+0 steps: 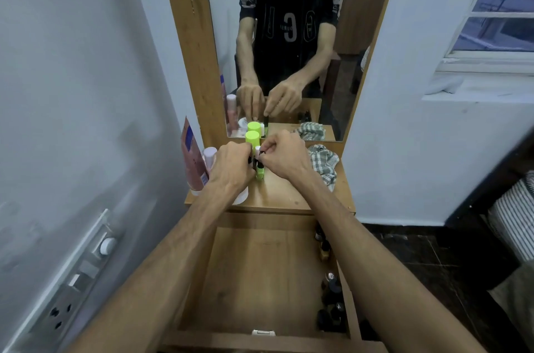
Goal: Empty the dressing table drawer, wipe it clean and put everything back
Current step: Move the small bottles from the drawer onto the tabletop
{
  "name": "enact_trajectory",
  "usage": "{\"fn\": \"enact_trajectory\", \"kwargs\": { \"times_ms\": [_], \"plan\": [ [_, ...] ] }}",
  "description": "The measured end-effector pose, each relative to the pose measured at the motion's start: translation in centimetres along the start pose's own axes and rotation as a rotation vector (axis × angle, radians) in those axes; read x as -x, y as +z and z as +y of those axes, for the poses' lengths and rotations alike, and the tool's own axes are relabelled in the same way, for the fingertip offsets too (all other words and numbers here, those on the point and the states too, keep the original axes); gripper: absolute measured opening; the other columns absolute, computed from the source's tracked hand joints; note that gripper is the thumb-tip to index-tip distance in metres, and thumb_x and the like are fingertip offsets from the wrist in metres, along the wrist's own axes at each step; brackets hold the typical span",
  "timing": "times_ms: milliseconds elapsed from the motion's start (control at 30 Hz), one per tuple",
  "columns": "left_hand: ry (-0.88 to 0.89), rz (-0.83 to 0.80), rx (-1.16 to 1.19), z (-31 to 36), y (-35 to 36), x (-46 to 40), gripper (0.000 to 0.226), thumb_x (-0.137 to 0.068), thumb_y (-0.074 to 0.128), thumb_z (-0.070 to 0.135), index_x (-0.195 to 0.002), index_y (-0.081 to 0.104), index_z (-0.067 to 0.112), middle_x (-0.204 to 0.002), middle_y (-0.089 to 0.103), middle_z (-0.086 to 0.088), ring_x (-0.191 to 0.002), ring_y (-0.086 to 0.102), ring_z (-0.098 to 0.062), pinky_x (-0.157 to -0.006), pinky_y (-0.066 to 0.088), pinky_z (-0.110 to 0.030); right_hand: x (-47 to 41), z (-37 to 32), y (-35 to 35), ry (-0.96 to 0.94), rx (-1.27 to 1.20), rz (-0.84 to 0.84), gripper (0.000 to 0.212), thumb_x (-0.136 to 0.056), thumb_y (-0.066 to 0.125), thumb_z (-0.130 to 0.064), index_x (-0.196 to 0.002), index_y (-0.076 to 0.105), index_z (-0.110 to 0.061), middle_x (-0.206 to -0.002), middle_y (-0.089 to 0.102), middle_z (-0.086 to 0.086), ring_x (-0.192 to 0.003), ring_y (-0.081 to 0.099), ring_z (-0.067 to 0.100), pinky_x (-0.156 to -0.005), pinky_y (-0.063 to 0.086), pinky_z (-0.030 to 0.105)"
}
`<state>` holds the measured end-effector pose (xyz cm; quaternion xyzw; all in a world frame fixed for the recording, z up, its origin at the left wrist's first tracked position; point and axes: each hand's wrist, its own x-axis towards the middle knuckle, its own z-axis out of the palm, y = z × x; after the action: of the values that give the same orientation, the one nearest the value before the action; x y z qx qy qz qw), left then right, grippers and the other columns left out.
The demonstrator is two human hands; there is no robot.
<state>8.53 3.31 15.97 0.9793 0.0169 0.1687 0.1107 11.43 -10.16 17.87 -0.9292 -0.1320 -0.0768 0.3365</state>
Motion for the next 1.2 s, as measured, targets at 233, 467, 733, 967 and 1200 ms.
{"fn": "enact_trajectory", "kwargs": {
  "times_ms": [233,467,733,967,1200],
  "plan": [
    [-0.002,0.008,0.035,-0.7,1.3,-0.5,0.011,-0.085,0.063,0.014,-0.094,0.067,0.008,-0.088,0.072,-0.015,-0.081,0.065,-0.039,-0.066,0.052,-0.043,-0.5,0.0,1.0,0.01,0.007,-0.004,0.016,-0.074,0.071,-0.018,-0.085,0.08,-0.025,-0.081,0.075,-0.003,-0.084,0.072,0.023,-0.076,0.06,0.036],
    [0.043,0.043,0.017,-0.2,0.8,-0.1,0.011,-0.084,0.065,0.015,-0.091,0.063,0.006,-0.096,0.069,-0.016,-0.084,0.064,-0.041,-0.065,0.045,-0.042,0.0,0.5,0.8,-0.018,0.023,-0.013,0.029,-0.069,0.072,-0.015,-0.094,0.08,-0.027,-0.079,0.076,-0.004,-0.083,0.072,0.021,-0.079,0.062,0.039],
    [0.125,0.192,0.096,2.0,-0.1,3.3,0.017,-0.079,0.064,0.01,-0.095,0.068,0.007,-0.098,0.064,-0.01,-0.075,0.063,-0.031,-0.062,0.053,-0.041,3.8,2.7,-2.2,-0.037,-0.001,-0.01,0.02,-0.075,0.069,-0.013,-0.085,0.08,-0.026,-0.071,0.073,-0.008,-0.073,0.069,0.01,-0.071,0.057,0.029],
    [0.236,-0.004,0.319,5.6,2.2,10.1,0.016,-0.076,0.064,0.013,-0.09,0.072,0.016,-0.086,0.068,0.003,-0.08,0.064,-0.02,-0.067,0.051,-0.033,10.1,6.1,-4.6,-0.005,0.071,-0.181,0.009,-0.077,0.077,-0.015,-0.078,0.079,-0.025,-0.066,0.069,-0.011,-0.067,0.066,0.003,-0.063,0.052,0.023],
    [0.201,-0.457,0.371,8.5,4.4,15.7,0.019,-0.074,0.063,0.019,-0.088,0.073,0.027,-0.083,0.071,0.013,-0.084,0.068,-0.01,-0.073,0.054,-0.027,16.1,8.9,-5.7,0.075,0.231,-0.404,0.009,-0.075,0.073,-0.014,-0.074,0.076,-0.022,-0.073,0.069,-0.011,-0.079,0.067,0.012,-0.071,0.054,0.027]
  ]
}}
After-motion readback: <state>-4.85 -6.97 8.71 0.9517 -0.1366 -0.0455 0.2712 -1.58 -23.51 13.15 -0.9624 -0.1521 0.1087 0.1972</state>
